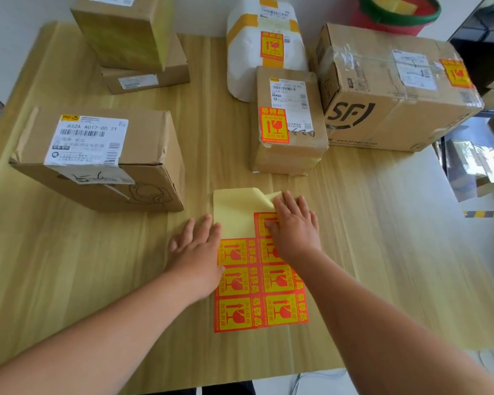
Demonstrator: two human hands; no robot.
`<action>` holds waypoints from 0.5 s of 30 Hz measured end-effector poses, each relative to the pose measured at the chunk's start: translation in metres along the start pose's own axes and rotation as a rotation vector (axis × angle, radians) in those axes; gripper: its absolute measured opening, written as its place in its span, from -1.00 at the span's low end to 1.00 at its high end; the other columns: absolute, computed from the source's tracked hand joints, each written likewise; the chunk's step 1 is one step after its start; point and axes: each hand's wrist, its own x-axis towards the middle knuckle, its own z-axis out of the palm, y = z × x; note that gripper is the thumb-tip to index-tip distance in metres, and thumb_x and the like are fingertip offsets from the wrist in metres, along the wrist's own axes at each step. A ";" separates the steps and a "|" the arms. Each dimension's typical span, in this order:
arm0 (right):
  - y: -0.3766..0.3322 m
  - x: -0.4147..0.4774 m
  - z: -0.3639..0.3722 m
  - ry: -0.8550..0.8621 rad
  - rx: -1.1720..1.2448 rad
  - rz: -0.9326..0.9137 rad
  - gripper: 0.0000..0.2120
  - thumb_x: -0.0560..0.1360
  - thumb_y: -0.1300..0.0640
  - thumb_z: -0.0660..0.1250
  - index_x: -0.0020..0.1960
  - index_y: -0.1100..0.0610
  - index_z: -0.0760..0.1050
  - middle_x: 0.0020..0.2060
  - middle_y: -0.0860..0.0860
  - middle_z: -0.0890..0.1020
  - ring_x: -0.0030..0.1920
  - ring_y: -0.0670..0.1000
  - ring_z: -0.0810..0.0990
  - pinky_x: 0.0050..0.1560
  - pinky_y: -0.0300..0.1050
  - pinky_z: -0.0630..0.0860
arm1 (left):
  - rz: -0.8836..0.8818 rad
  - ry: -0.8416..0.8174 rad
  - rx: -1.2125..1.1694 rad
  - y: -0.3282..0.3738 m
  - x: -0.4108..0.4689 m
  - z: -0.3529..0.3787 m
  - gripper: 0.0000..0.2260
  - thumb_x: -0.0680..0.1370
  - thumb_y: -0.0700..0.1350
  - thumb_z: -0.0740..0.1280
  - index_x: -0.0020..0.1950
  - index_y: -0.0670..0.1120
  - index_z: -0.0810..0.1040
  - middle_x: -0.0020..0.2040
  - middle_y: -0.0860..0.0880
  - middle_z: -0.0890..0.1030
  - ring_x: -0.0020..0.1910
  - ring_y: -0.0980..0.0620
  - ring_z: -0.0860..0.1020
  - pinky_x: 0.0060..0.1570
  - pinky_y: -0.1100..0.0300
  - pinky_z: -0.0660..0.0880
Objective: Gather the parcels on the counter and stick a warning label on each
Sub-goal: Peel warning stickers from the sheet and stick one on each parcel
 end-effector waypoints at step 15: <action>-0.020 -0.028 -0.063 0.061 0.193 -0.267 -0.84 0.56 0.09 0.25 0.03 0.13 0.57 0.00 -0.03 0.57 -0.08 0.04 0.56 -0.12 -0.10 0.51 | 0.174 0.570 -0.011 0.042 0.004 -0.075 -0.10 0.40 0.15 0.41 0.53 0.03 -0.12 0.55 -0.09 -0.12 0.51 -0.11 -0.09 0.42 -0.10 -0.02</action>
